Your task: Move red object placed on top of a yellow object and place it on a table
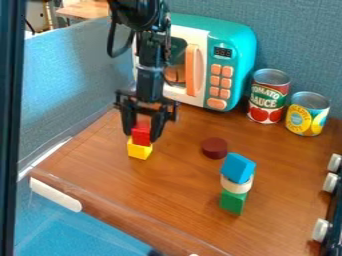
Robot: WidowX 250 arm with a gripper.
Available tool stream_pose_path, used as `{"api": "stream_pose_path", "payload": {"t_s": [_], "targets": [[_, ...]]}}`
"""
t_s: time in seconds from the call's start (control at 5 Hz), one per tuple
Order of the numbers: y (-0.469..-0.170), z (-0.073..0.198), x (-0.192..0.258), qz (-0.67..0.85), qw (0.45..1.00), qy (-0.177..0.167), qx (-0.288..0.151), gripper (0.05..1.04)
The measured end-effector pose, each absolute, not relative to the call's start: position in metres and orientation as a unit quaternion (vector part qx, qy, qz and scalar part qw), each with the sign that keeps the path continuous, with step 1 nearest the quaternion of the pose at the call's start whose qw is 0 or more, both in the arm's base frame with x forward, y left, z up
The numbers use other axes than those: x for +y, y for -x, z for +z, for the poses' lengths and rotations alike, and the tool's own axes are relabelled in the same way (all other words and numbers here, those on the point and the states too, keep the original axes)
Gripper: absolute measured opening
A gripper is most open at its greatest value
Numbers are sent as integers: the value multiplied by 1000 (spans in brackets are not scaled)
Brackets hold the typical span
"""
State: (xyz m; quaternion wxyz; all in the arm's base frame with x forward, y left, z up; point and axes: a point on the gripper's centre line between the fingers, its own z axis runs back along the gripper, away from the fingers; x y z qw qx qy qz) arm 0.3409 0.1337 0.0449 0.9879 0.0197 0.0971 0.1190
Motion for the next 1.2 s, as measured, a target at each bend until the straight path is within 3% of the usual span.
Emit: {"api": "stream_pose_path", "payload": {"t_s": [0.2, 0.4, 0.8, 1.2], "targets": [[-342, 45, 133, 121, 988, -17, 96, 601], [-342, 45, 130, 116, 988, -19, 96, 601], [-340, 58, 82, 38, 995, -42, 79, 601], [-322, 15, 59, -18, 991, -25, 129, 601]]}}
